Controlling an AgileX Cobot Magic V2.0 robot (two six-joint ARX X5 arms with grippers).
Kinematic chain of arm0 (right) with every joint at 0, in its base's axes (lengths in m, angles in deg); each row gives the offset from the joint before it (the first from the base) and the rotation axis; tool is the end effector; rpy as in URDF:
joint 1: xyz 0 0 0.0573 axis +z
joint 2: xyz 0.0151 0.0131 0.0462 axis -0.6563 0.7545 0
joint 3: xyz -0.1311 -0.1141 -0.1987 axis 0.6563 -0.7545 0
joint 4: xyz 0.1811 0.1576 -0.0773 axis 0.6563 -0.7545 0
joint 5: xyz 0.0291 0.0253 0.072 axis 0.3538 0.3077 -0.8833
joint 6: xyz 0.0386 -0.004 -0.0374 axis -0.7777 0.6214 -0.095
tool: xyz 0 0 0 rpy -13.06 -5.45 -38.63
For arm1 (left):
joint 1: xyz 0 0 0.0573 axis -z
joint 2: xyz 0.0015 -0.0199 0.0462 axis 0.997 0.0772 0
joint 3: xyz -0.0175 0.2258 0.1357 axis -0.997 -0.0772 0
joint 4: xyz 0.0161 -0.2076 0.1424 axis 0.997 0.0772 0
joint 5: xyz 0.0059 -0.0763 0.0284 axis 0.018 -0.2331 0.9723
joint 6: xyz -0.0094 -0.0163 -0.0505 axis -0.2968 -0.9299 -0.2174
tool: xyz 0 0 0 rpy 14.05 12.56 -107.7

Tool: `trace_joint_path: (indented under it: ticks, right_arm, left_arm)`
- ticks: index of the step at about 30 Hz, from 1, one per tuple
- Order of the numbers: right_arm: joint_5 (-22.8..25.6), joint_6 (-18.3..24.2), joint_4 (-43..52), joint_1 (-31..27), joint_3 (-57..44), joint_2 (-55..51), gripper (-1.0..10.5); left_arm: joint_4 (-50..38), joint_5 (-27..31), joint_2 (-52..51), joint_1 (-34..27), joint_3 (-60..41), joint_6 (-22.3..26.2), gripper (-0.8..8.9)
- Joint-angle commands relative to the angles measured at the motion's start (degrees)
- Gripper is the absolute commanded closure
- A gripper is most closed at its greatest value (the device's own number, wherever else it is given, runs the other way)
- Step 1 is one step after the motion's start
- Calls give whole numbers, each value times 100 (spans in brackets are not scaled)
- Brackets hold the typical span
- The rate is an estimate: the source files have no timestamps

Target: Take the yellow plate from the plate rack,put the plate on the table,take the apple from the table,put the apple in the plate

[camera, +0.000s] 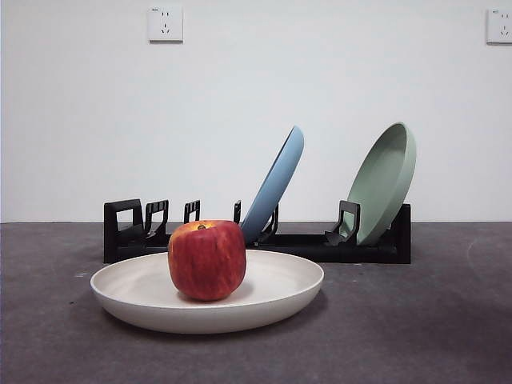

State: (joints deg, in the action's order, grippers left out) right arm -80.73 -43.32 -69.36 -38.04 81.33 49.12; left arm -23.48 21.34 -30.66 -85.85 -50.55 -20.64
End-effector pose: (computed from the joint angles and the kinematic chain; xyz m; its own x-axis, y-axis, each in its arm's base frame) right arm 0.0957 0.0062 0.1520 0.9828 0.0933 -0.1596 -0.0856 0.9948 0.0548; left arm 0.0954 0.0003 0.1512 0.9850 0.0007 -0.1725 -0.0055 0.9996 -0.0271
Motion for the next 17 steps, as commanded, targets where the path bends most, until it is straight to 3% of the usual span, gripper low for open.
trace_joint_path:
  ticks: [1, 17]
  right_arm:
    - [-24, -55, -59, 4, -50, -2, 946]
    - [-26, -55, -59, 4, -50, -2, 946]
  left_arm:
    - [-9, 7, -15, -20, -79, -39, 817]
    - [-9, 7, -15, -20, -79, -37, 817]
